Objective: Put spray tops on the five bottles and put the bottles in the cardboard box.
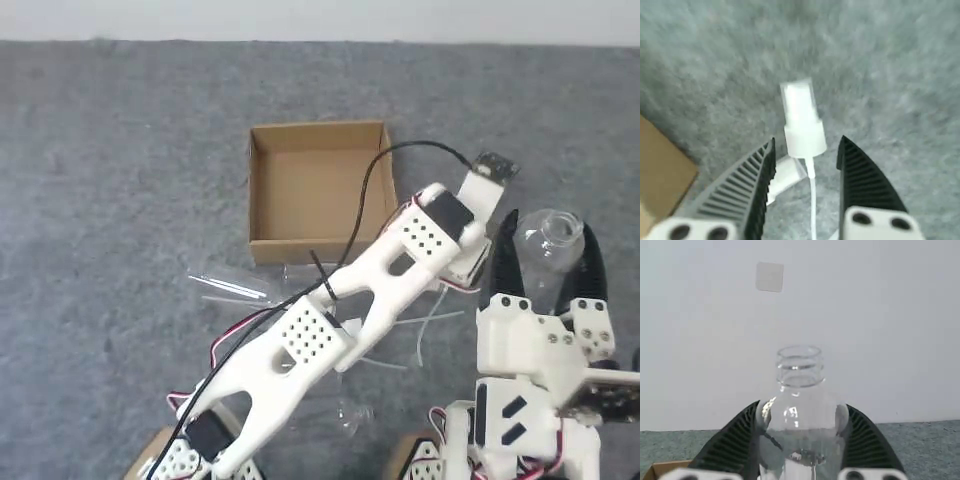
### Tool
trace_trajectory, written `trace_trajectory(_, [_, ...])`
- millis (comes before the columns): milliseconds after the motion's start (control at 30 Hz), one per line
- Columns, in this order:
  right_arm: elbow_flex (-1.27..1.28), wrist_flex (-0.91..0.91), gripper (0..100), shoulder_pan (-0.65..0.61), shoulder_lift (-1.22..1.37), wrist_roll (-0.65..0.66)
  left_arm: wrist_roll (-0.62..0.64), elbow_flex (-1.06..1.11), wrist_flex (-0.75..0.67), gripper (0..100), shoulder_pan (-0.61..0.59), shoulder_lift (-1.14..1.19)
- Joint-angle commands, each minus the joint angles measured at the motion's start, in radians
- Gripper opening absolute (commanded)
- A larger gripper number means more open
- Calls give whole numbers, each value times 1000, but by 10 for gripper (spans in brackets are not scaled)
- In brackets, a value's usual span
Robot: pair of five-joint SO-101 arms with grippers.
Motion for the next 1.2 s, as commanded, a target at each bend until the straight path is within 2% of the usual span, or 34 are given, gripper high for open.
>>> trace_trajectory(0, [-48, 24, 90, -1, -1, -2, -2, 101, -72, 194, 0, -32])
trace_trajectory(233, [-48, 31, 90, -1, -1, -2, -2, 90, -77, 138, 5, -23])
trace_trajectory(500, [-48, 51, 90, -1, -1, -2, -5, 76, -51, 137, 15, -35])
trace_trajectory(733, [-48, 51, 90, -1, -1, -2, -57, -125, 37, 95, 43, -29])
trace_trajectory(867, [-49, 51, 90, 1, -1, -2, -69, -133, 31, 90, 28, -29])
trace_trajectory(967, [-49, 51, 90, 1, -1, -2, -66, -133, 28, 97, 18, -28])
trace_trajectory(1067, [-49, 51, 90, 1, -1, -2, -63, -133, 5, 149, 15, -28])
trace_trajectory(1167, [-48, 53, 90, 1, -1, -2, 8, -130, -20, 203, 15, -25])
